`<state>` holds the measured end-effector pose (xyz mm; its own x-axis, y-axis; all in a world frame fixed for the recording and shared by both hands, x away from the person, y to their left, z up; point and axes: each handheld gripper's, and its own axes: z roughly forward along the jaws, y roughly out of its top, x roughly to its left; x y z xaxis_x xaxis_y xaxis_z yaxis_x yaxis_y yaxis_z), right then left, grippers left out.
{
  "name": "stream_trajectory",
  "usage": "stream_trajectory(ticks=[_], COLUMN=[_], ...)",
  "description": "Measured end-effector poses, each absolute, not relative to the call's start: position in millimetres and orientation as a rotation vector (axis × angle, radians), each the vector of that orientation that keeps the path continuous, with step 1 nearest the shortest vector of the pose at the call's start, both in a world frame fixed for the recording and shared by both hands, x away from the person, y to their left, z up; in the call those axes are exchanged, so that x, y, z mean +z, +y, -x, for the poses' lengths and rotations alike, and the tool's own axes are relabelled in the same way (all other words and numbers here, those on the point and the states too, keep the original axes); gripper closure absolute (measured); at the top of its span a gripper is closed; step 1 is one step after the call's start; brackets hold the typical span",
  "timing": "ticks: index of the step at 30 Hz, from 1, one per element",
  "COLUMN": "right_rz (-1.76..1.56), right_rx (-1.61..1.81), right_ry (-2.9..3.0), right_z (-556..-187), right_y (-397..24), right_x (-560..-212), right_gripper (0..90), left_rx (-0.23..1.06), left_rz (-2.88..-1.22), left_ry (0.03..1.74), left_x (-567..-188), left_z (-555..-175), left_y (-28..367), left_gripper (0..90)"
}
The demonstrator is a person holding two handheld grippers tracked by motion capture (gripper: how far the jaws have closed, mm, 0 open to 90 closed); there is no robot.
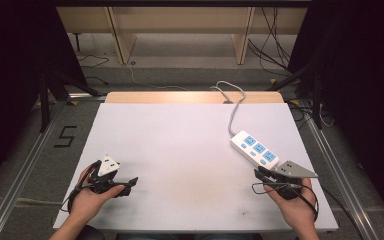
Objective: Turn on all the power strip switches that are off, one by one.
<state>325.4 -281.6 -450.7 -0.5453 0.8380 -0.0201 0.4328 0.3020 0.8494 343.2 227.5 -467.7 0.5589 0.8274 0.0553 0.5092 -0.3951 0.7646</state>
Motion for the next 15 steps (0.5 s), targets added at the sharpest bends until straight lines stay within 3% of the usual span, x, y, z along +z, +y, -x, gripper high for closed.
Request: stream_trajectory(ticks=[3, 15], right_rz=[-1.153, -1.250], right_rx=[1.121, 1.031], right_ry=[2.123, 2.160], right_z=[-326, -345], right_y=[-283, -284], right_x=[-448, -432], right_gripper=[89.4, 90.0], left_rx=[0.569, 0.565], left_rz=[-2.069, -2.087], left_ry=[1.073, 1.072], left_x=[-468, -469], left_z=[-343, -343], left_y=[227, 227], left_gripper=[16.0, 16.0])
